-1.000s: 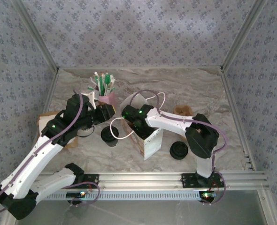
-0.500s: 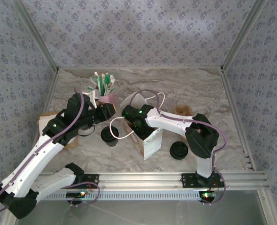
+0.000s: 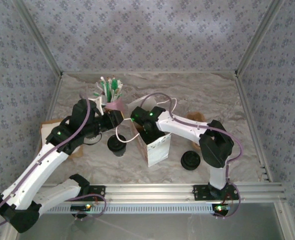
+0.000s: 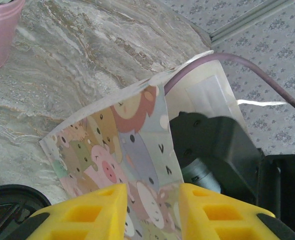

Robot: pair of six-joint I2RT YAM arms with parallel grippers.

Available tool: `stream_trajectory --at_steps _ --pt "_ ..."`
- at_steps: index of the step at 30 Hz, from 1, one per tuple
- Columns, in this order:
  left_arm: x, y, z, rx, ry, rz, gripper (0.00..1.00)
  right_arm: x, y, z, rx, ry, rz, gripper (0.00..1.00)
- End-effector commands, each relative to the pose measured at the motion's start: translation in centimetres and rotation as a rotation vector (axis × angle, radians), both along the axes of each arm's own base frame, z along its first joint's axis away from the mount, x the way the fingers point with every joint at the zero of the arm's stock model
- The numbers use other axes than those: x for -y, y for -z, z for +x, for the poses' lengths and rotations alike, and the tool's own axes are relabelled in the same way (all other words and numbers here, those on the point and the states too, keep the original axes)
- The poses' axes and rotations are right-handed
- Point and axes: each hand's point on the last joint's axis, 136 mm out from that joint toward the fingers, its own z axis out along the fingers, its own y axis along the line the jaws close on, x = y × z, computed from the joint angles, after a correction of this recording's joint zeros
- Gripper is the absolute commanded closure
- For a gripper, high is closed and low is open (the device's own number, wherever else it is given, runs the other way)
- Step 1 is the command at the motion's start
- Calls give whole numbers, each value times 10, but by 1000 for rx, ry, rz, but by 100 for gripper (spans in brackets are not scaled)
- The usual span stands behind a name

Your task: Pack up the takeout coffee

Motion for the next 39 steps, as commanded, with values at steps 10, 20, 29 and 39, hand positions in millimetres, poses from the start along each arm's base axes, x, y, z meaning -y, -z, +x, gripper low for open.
stream_trajectory --at_steps 10,20,29,39 --pt "-2 -9 6 47 -16 -3 67 0 -20 44 54 72 34 40" --pt "-6 -7 6 48 -30 12 66 -3 -39 54 84 75 63 37" --pt "-4 -4 8 36 -27 15 66 4 -92 51 158 67 130 32" --pt "-4 -18 13 72 -20 43 66 10 -161 40 252 48 294 30"
